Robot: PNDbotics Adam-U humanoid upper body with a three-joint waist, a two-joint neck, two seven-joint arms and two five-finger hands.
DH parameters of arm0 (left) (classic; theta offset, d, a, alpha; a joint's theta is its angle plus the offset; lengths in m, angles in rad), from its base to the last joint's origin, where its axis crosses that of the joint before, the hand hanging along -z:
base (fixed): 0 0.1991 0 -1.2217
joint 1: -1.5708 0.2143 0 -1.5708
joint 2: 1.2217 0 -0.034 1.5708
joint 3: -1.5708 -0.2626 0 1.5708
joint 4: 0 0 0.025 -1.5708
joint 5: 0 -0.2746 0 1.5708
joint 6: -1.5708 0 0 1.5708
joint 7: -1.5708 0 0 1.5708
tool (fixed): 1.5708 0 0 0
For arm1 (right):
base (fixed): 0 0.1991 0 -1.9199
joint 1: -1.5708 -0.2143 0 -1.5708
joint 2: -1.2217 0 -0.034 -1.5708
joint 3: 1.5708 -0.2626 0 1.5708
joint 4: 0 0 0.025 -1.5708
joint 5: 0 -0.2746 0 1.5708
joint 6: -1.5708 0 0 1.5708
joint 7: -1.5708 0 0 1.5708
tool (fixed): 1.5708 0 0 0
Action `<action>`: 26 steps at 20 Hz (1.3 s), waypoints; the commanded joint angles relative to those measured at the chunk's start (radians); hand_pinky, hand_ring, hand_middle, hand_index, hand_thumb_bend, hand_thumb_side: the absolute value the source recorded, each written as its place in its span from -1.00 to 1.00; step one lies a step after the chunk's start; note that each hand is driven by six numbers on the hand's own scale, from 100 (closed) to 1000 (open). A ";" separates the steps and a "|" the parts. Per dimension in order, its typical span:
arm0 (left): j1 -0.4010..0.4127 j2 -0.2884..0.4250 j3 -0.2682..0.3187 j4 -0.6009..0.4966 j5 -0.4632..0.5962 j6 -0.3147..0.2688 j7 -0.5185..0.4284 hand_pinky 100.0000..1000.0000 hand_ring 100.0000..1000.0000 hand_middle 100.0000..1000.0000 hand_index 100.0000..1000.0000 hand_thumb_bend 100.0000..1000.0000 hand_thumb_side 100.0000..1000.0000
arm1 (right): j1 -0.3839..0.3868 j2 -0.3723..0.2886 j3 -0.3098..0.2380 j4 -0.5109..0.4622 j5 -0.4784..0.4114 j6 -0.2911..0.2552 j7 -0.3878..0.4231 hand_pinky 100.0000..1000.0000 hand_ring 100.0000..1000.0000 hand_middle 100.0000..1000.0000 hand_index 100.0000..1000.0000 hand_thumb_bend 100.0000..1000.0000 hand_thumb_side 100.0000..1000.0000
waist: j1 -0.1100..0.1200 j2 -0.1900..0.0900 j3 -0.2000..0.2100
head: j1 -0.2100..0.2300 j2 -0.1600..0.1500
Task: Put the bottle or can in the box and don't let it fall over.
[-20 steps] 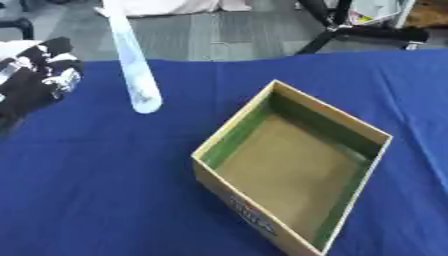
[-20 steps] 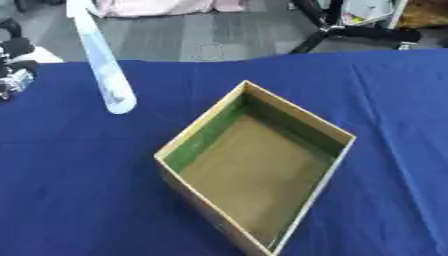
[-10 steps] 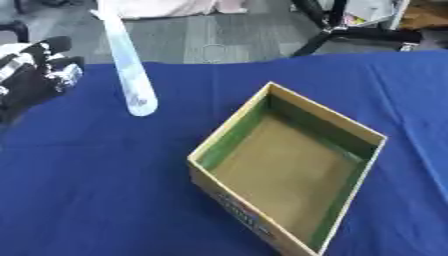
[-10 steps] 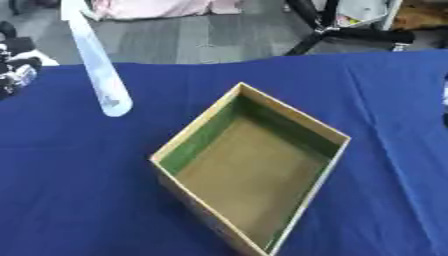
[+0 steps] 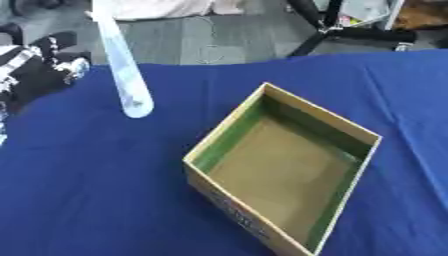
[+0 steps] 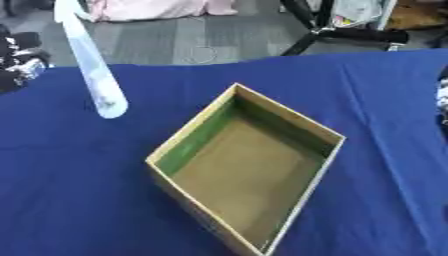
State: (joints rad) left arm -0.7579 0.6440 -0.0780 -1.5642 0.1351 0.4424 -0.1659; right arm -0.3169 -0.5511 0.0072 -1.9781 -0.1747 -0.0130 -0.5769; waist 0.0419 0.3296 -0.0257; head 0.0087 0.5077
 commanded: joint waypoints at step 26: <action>-0.124 0.031 -0.010 0.128 -0.107 -0.031 -0.024 1.00 1.00 1.00 0.96 -1.00 -0.05 | -0.029 -0.011 0.010 -0.022 0.011 -0.005 0.018 1.00 0.93 1.00 1.00 -1.00 -0.18 | 0.000 0.012 -0.028 | 0.022 -0.034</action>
State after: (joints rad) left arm -0.8633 0.6508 -0.0928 -1.4264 0.0419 0.4161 -0.1940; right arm -0.3342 -0.5490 0.0198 -1.9781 -0.1679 -0.0165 -0.5634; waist 0.0433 0.3585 -0.0539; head 0.0259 0.4887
